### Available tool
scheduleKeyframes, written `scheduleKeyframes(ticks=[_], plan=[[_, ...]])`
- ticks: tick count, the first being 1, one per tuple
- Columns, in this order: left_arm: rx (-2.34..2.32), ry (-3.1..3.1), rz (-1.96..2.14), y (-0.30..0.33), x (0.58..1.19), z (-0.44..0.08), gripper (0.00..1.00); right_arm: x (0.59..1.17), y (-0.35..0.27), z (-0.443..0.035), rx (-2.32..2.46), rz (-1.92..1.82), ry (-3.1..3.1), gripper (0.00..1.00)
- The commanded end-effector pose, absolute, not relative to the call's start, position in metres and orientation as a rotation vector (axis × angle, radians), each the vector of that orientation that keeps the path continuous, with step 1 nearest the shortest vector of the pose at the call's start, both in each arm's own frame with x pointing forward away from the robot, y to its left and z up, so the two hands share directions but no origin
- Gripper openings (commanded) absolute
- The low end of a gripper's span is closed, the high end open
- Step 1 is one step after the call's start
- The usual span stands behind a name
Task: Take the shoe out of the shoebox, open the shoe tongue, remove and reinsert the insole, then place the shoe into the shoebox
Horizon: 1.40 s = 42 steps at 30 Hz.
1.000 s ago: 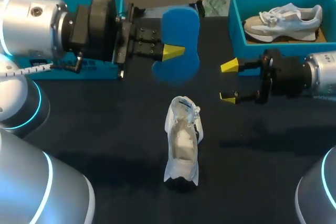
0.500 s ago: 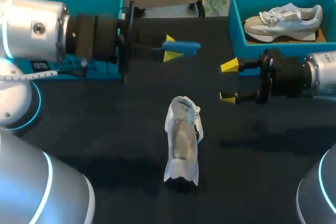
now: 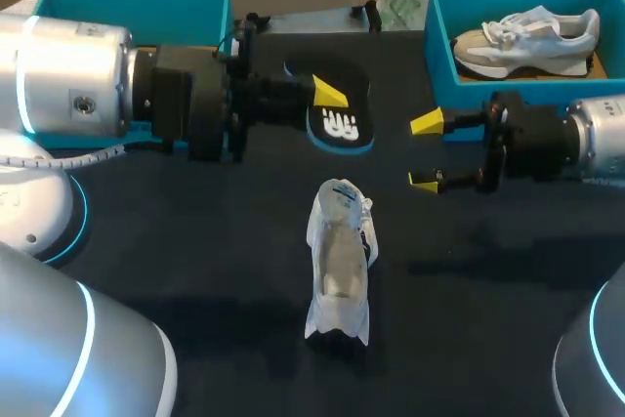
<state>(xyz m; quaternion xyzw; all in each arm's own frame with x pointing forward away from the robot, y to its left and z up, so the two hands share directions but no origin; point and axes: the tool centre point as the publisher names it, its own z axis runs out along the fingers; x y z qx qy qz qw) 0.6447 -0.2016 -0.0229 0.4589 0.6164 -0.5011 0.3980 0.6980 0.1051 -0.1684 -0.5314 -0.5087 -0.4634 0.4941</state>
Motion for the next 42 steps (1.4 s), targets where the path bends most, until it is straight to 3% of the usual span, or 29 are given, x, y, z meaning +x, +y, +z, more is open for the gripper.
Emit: scheduleKeyframes(ticks=[1, 14, 27, 38, 42], plan=[[1.204, 1.228, -1.275, -0.199, 0.651, -0.044, 0.0, 0.698, 0.107, -0.168, -1.292, -1.124, -1.233, 1.0], [1.198, 1.082, -1.304, -0.197, 0.655, -0.051, 0.0, 0.698, 0.107, -0.168, -1.292, -1.124, -1.233, 1.0], [1.233, 1.179, -1.188, -0.189, 0.71, -0.117, 0.0, 0.698, 0.107, -0.168, -1.292, -1.124, -1.233, 1.0], [1.233, 1.179, -1.188, -0.189, 0.71, -0.117, 0.0, 0.698, 0.107, -0.168, -1.292, -1.124, -1.233, 1.0], [1.242, 1.184, -1.185, -0.195, 0.713, -0.138, 0.0, 0.698, 0.107, -0.168, -1.292, -1.124, -1.233, 1.0]])
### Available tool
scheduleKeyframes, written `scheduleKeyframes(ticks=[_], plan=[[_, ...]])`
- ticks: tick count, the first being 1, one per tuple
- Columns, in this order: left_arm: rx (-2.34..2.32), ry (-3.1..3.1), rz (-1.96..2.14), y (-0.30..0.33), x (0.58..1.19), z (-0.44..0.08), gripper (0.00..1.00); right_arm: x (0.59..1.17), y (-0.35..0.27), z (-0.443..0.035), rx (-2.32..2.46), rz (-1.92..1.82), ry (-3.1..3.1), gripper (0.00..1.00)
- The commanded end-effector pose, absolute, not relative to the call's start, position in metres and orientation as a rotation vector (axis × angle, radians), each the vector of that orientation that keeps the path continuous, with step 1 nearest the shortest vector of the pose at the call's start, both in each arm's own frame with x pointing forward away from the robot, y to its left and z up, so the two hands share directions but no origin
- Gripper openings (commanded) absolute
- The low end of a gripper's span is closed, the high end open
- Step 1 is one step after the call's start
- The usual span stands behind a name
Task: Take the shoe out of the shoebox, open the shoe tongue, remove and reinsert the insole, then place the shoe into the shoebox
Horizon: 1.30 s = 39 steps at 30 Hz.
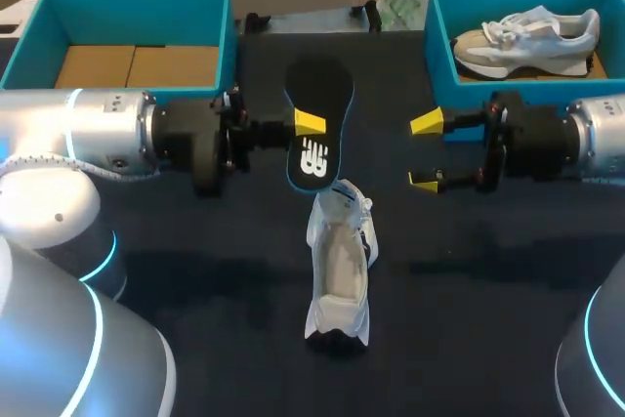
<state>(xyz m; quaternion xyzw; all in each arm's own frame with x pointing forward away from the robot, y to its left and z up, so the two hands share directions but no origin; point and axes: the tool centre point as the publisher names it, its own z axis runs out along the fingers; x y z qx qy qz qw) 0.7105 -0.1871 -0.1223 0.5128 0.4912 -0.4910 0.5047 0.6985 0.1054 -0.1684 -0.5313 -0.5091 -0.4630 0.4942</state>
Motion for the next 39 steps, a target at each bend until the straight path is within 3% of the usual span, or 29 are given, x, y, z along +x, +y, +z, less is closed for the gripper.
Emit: scheduleKeyframes(ticks=[1, 12, 39], plan=[[1.242, 1.2, -1.173, -0.196, 0.714, -0.143, 0.0, 0.698, 0.107, -0.168, -1.292, -1.124, -1.233, 1.0], [1.289, 1.208, -1.097, -0.208, 0.713, -0.172, 0.0, 0.698, 0.107, -0.168, -1.292, -1.124, -1.233, 1.0], [1.295, 1.171, -1.077, -0.219, 0.701, -0.188, 0.0, 0.711, 0.128, -0.174, -1.317, -1.17, -1.217, 1.0]])
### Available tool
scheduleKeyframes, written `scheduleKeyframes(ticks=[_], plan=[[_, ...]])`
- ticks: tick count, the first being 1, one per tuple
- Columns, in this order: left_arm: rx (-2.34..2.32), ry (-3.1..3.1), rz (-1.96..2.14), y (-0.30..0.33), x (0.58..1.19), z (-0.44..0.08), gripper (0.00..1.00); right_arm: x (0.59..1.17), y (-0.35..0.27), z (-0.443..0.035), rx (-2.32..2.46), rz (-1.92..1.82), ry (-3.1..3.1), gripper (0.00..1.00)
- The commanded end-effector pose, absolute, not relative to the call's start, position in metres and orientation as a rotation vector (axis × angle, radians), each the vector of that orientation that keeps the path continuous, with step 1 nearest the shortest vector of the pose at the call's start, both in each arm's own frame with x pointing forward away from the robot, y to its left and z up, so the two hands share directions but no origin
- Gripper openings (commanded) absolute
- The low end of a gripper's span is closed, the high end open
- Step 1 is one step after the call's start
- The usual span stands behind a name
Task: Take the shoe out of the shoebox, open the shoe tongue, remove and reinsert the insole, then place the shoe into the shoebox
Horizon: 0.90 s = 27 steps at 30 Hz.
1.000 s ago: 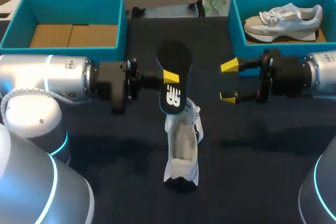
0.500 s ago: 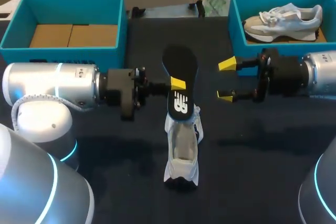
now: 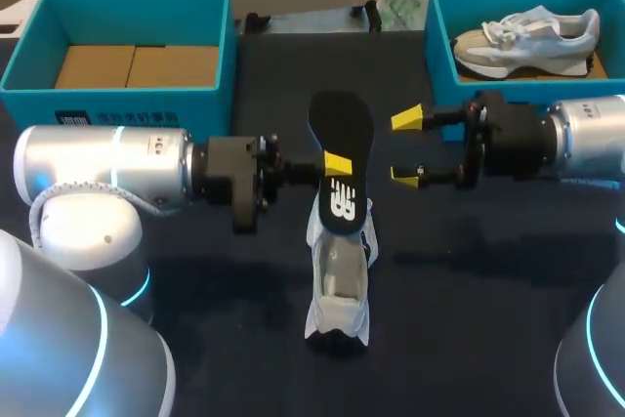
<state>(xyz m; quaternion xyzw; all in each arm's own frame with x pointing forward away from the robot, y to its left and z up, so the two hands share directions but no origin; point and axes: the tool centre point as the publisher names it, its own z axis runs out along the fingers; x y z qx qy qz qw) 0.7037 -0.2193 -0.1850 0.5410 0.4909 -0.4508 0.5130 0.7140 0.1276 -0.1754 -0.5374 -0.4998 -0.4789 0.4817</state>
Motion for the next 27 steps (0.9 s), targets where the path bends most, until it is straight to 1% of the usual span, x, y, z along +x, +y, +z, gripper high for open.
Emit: scheduleKeyframes(ticks=[1, 13, 21, 22, 23, 24, 25, 27], plan=[[1.291, 1.164, -1.074, -0.219, 0.701, -0.189, 0.0, 0.711, 0.128, -0.174, -1.317, -1.17, -1.217, 1.0], [1.3, 1.152, -1.051, -0.22, 0.702, -0.193, 0.0, 0.729, 0.154, -0.174, -1.309, -1.118, -1.252, 1.0], [1.3, 1.152, -1.051, -0.22, 0.702, -0.193, 0.0, 0.729, 0.168, -0.176, -1.286, -1.124, -1.262, 1.0], [1.3, 1.152, -1.051, -0.22, 0.702, -0.193, 0.0, 0.729, 0.169, -0.177, -1.286, -1.125, -1.262, 0.84], [1.3, 1.152, -1.051, -0.22, 0.702, -0.193, 0.0, 0.728, 0.172, -0.178, -1.285, -1.126, -1.262, 0.8], [1.3, 1.152, -1.051, -0.22, 0.702, -0.193, 0.0, 0.728, 0.173, -0.179, -1.288, -1.124, -1.262, 0.8], [1.3, 1.152, -1.051, -0.22, 0.702, -0.193, 0.0, 0.727, 0.173, -0.18, -1.289, -1.124, -1.262, 0.76], [1.3, 1.152, -1.051, -0.22, 0.702, -0.193, 0.0, 0.725, 0.175, -0.18, -1.308, -1.122, -1.259, 0.75]])
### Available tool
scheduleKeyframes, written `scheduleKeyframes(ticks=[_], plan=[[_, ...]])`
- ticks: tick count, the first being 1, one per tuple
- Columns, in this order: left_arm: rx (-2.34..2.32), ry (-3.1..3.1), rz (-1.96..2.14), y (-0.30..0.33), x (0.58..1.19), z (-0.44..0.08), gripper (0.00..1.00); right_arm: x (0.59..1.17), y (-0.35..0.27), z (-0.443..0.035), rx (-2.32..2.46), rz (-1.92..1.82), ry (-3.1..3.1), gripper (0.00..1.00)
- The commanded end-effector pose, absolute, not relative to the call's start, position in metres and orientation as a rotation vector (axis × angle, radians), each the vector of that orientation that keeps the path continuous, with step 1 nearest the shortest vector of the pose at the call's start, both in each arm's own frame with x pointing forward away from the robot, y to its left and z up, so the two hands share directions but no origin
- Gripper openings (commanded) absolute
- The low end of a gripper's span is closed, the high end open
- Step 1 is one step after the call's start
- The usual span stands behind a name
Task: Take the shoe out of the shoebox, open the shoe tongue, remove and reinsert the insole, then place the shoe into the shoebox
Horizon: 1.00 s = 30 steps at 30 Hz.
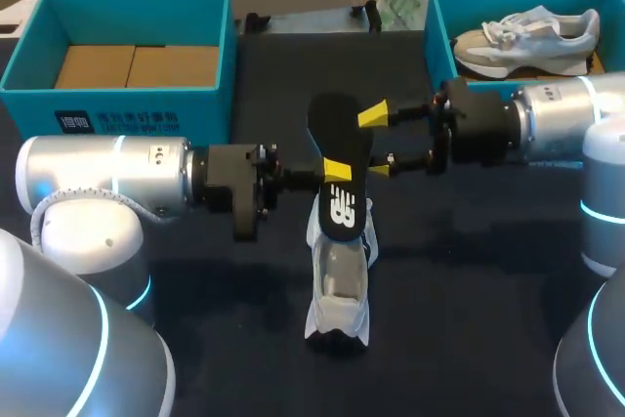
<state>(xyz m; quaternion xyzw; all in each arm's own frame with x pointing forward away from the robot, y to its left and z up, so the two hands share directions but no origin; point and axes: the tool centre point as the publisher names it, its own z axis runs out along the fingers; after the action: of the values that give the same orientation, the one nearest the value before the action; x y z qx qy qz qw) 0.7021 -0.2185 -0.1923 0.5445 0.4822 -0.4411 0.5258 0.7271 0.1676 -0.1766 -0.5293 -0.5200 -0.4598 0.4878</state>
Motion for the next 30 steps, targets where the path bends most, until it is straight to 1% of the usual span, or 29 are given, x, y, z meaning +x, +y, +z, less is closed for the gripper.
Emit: scheduleKeyframes(ticks=[1, 3, 5, 10, 11, 12, 14, 15, 19, 20, 21, 30], plan=[[1.3, 1.152, -1.051, -0.22, 0.702, -0.193, 0.0, 0.723, 0.176, -0.18, -1.312, -1.125, -1.258, 0.75], [1.3, 1.152, -1.051, -0.22, 0.702, -0.193, 0.0, 0.721, 0.177, -0.18, -1.308, -1.134, -1.255, 0.78], [1.3, 1.152, -1.051, -0.22, 0.702, -0.193, 0.0, 0.718, 0.179, -0.181, -1.311, -1.147, -1.253, 0.8], [1.3, 1.152, -1.051, -0.22, 0.702, -0.193, 0.0, 0.712, 0.183, -0.18, -1.318, -1.166, -1.257, 0.76], [1.3, 1.152, -1.051, -0.22, 0.702, -0.193, 0.0, 0.711, 0.184, -0.18, -1.32, -1.164, -1.258, 0.74], [1.3, 1.152, -1.051, -0.22, 0.702, -0.193, 0.0, 0.712, 0.185, -0.181, -1.32, -1.165, -1.257, 0.68], [1.3, 1.152, -1.051, -0.22, 0.702, -0.193, 0.0, 0.712, 0.187, -0.181, -1.321, -1.171, -1.26, 0.59], [1.3, 1.152, -1.051, -0.22, 0.702, -0.193, 0.0, 0.713, 0.187, -0.18, -1.32, -1.178, -1.266, 0.56], [1.3, 1.152, -1.051, -0.22, 0.702, -0.193, 0.0, 0.715, 0.191, -0.176, -1.314, -1.188, -1.293, 0.59], [1.3, 1.152, -1.051, -0.22, 0.702, -0.193, 0.0, 0.715, 0.192, -0.176, -1.314, -1.188, -1.295, 0.62], [1.3, 1.152, -1.051, -0.22, 0.702, -0.193, 0.0, 0.716, 0.193, -0.176, -1.31, -1.192, -1.295, 0.62], [1.3, 1.152, -1.051, -0.22, 0.702, -0.193, 0.0, 0.719, 0.198, -0.181, -1.311, -1.2, -1.278, 0.44]])
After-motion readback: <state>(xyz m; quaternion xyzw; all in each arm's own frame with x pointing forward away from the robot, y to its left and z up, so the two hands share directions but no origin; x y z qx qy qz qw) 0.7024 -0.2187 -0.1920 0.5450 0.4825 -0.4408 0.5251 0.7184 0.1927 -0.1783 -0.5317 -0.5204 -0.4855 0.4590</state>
